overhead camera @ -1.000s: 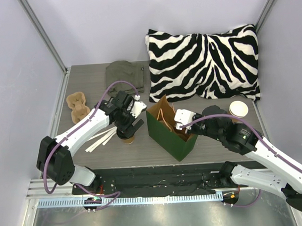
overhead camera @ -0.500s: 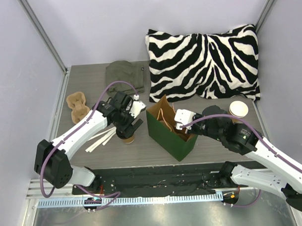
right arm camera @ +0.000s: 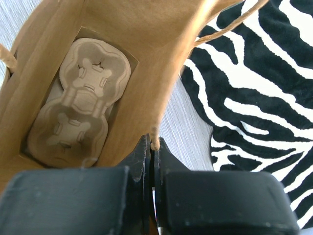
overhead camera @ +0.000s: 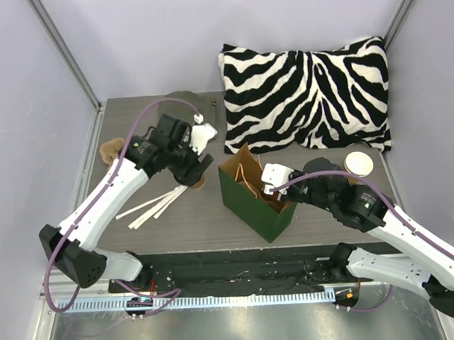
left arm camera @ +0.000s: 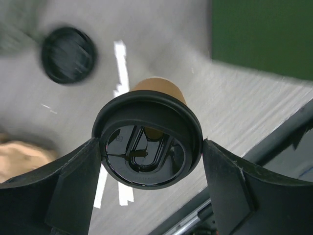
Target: Pack the takeout coffee
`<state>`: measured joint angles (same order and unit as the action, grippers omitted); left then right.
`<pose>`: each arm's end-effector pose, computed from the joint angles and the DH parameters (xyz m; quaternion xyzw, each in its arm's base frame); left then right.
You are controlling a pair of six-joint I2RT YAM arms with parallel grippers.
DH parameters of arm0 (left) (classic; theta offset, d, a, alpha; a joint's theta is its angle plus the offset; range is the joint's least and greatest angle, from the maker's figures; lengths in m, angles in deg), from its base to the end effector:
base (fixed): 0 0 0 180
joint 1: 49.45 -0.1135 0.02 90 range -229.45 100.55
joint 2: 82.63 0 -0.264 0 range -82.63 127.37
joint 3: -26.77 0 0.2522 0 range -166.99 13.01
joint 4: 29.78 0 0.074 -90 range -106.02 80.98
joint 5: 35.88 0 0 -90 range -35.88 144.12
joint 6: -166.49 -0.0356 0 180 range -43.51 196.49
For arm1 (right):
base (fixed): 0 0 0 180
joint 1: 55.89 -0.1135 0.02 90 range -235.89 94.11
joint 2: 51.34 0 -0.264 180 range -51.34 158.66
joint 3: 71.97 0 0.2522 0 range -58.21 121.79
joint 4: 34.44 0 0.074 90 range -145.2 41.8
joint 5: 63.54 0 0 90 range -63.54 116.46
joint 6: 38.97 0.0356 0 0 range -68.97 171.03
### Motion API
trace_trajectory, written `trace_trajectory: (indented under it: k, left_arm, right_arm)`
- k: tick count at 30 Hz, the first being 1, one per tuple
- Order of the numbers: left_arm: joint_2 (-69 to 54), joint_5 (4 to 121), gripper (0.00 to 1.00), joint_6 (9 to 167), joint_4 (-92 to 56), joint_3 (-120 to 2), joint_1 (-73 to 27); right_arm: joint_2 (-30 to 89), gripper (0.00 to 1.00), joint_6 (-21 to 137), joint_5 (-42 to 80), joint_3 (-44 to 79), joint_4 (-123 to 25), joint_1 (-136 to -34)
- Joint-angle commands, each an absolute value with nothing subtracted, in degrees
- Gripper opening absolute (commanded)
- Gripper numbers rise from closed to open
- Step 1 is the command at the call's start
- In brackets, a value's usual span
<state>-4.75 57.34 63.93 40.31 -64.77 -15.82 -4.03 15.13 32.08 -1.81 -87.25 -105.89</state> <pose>0.2239 -0.1513 0.3399 0.3829 0.8771 -0.0792 0.2789 0.1108 0.1266 0.3508 -0.5713 0.6497 0.0192 0.5011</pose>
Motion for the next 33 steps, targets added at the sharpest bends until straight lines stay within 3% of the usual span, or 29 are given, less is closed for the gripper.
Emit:
trace_trajectory:
  k: [1,7,14,33]
  left_arm:
    - [-7.75,57.11,0.77,64.97,45.41,-78.02,-15.70]
    - [-6.00,57.72,0.77,66.03,49.37,-92.87,-15.79]
    - [-4.94,64.83,0.77,67.61,50.33,-101.77,-14.74]
    - [-10.65,61.77,0.76,64.28,41.65,-92.73,4.42]
  right_arm:
    - [-3.79,0.01,15.34,31.20,1.03,-85.47,-105.64]
    - [-4.31,0.01,16.75,31.03,1.55,-82.92,-105.64]
    - [-4.75,0.01,18.16,30.50,1.55,-80.72,-105.64]
    - [-3.88,0.01,20.44,32.17,3.22,-76.50,-105.64]
